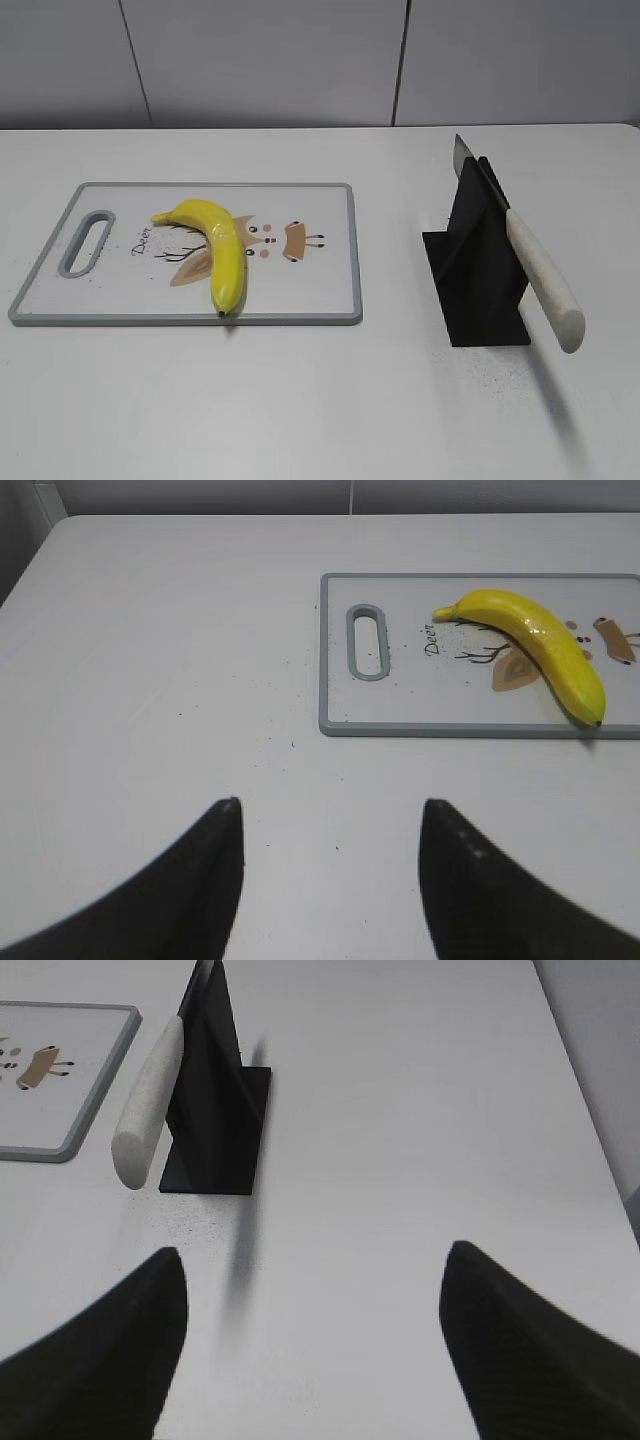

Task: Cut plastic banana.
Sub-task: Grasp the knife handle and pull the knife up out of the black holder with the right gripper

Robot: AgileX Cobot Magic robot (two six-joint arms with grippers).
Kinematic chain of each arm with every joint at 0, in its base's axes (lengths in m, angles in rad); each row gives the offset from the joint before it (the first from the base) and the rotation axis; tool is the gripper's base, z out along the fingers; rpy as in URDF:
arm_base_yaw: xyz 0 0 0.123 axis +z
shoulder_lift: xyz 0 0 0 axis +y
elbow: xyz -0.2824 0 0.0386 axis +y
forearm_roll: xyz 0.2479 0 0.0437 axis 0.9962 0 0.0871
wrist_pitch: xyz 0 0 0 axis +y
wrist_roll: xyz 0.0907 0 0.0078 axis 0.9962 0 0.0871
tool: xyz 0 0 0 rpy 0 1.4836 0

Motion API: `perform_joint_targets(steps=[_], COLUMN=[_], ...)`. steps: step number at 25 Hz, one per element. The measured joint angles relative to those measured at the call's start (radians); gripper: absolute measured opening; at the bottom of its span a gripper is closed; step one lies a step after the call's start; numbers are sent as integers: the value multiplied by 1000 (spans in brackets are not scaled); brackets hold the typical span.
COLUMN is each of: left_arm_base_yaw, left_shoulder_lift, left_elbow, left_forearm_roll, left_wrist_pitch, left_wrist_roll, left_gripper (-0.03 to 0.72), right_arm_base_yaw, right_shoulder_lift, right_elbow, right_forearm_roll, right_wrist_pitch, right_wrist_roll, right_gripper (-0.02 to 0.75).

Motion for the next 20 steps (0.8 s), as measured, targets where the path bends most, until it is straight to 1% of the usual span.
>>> perform_joint_targets(steps=[2,4,8,10,14,20], left_arm_base_yaw=[0,0,0,0,0,0], left_shoulder_lift=[0,0,0,0,0,0], left_elbow=[0,0,0,0,0,0], left_forearm_roll=[0,0,-3,-3,-3,-1], left_wrist_pitch=[0,0,0,0,0,0], left_wrist_roll=[0,0,0,0,0,0], left_gripper=[530,548,652,676,684,659], right_arm_base_yaw=[0,0,0,0,0,0], right_shoulder_lift=[0,0,0,0,0,0], right_elbow=[0,0,0,0,0,-12], right_forearm_roll=[0,0,0,0,1,-8], right_wrist_pitch=[-1,-1,-1,0,0,-1], right_wrist_roll=[0,0,0,0,0,0], right_gripper=[592,592,592,592,592,592])
